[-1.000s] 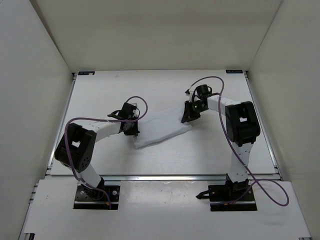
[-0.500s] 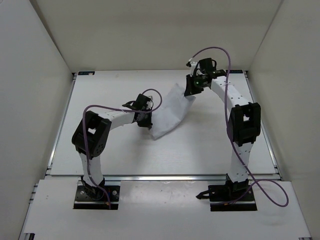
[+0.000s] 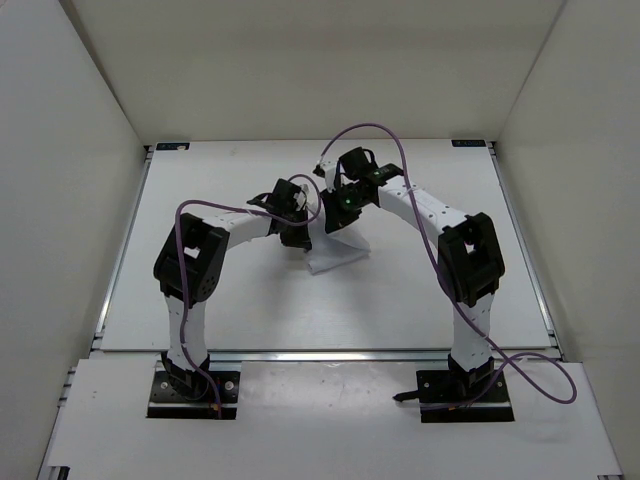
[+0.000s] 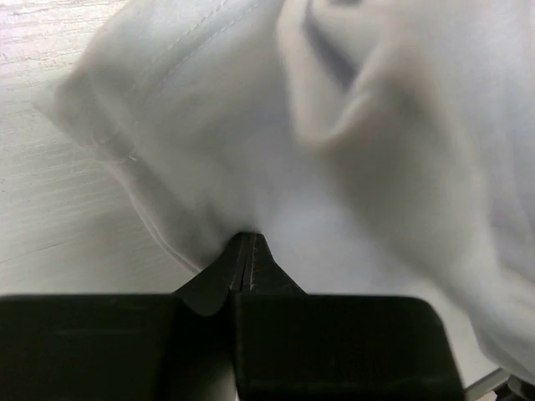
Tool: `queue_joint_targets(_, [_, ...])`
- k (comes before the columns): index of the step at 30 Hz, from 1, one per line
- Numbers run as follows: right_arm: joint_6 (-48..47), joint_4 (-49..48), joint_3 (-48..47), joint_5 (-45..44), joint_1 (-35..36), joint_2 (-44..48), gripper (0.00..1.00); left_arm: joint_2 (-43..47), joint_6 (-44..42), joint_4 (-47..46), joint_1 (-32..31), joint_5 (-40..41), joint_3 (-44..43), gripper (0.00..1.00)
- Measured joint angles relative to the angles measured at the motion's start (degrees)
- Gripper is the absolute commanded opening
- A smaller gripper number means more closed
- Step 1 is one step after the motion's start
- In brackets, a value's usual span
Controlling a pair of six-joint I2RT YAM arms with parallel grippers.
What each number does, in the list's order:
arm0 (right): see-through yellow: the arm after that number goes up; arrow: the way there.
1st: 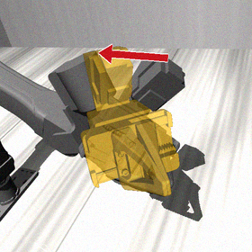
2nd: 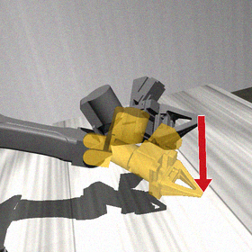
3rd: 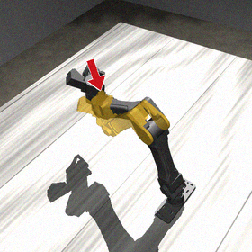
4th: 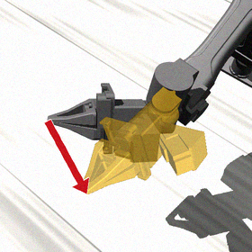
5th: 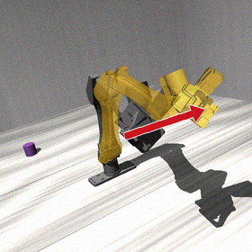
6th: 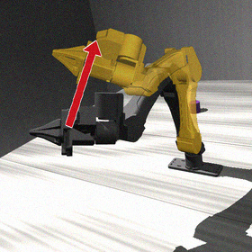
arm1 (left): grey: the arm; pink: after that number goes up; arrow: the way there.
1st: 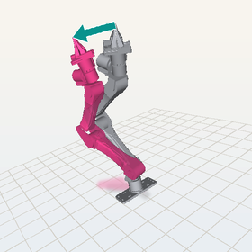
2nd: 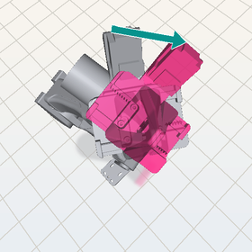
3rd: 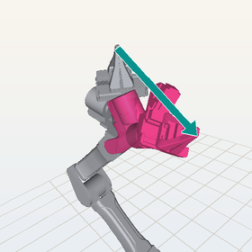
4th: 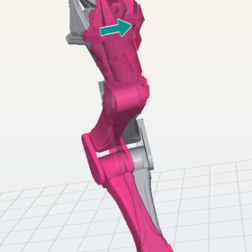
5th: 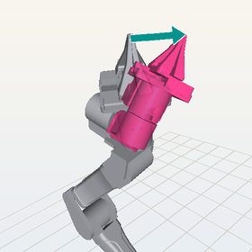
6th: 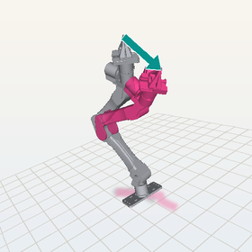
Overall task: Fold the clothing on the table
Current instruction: Fold the skirt
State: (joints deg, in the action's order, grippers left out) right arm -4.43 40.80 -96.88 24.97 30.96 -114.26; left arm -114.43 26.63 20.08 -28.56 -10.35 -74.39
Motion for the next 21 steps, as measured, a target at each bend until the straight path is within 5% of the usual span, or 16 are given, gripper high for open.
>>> queue_joint_targets(16, [4.7,-3.7,2.8,6.6,2.2,-1.3,0.01,1.3,4.5,-7.6,3.1,-6.8,5.6,0.00])
queue_joint_targets(18, [4.9,-3.6,2.8,7.1,2.4,-2.2,0.05,1.3,5.3,-7.8,3.5,-7.5,5.8,0.00])
queue_joint_targets(21, [5.7,-3.1,2.8,8.0,2.1,-3.5,0.31,1.3,5.7,-8.6,3.7,-7.9,6.3,0.00])
